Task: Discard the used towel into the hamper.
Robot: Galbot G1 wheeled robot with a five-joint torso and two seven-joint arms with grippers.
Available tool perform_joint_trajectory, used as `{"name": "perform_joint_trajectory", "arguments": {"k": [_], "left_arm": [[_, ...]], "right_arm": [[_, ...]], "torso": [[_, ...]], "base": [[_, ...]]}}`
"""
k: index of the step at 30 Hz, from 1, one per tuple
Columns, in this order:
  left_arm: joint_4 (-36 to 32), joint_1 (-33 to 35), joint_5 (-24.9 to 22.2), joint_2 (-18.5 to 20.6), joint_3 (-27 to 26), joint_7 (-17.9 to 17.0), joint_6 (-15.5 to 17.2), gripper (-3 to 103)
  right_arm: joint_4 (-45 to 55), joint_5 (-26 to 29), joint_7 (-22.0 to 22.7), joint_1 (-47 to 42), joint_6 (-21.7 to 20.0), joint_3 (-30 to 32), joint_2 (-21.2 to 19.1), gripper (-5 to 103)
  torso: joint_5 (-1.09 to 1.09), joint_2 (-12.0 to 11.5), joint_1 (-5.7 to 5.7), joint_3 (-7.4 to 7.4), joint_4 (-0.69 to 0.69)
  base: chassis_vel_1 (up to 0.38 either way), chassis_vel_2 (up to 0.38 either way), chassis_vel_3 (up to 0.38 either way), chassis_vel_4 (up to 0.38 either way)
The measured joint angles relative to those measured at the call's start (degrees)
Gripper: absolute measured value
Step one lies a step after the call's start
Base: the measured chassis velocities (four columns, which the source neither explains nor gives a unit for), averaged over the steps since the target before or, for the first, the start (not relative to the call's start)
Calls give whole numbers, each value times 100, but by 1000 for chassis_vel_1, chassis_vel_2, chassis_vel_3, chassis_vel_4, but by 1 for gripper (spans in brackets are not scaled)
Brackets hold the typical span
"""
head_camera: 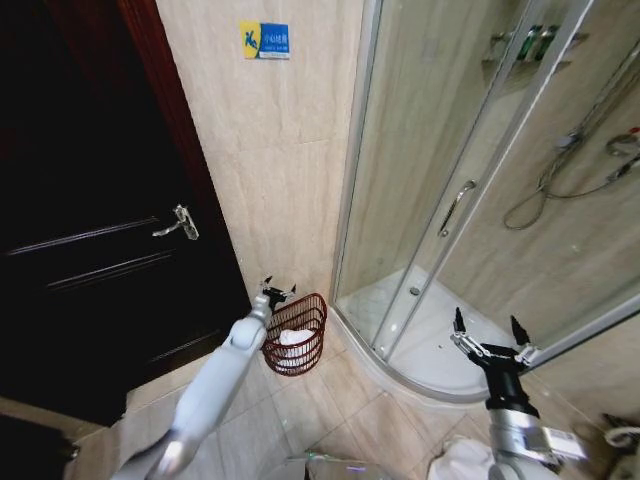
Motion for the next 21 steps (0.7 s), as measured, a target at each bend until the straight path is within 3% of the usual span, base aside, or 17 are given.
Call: {"name": "perform_joint_trajectory", "arguments": {"k": [3, 7, 10, 12, 15, 21], "left_arm": [[-628, 694, -121, -34, -524, -51, -110, 100], [-1052, 1066, -162, -34, -865, -65, -182, 100], [-1880, 1675, -304, -60, -1468, -25, -215, 100], [-2092, 1809, -389, -78, -1622, 0, -211, 100], [-2628, 2107, -675, -71, -2007, 137, 22, 100], [-2913, 2285, -806, 57, -2269, 315, 333, 100]], "right_arm": [[-43, -56, -41, -73, 3, -8, 0, 100], [-31, -49, -82, -154, 13, -14, 0, 100], [-11, -25, -131, -204, 19, -33, 0, 100], [-9, -30, -163, -193, 16, -38, 0, 100], [89, -107, -217, -151, -82, -102, 0, 100], [306, -256, -226, -85, -278, -178, 0, 100]], "torso": [[-1, -1, 0, 0, 1], [-1, 0, 0, 0, 0], [0, 0, 0, 0, 1], [-1, 0, 0, 0, 1], [0, 0, 0, 0, 0], [-1, 0, 0, 1, 1]], "base": [[0, 0, 0, 0], [0, 0, 0, 0], [0, 0, 0, 0], [0, 0, 0, 0], [0, 0, 0, 0], [0, 0, 0, 0]]}}
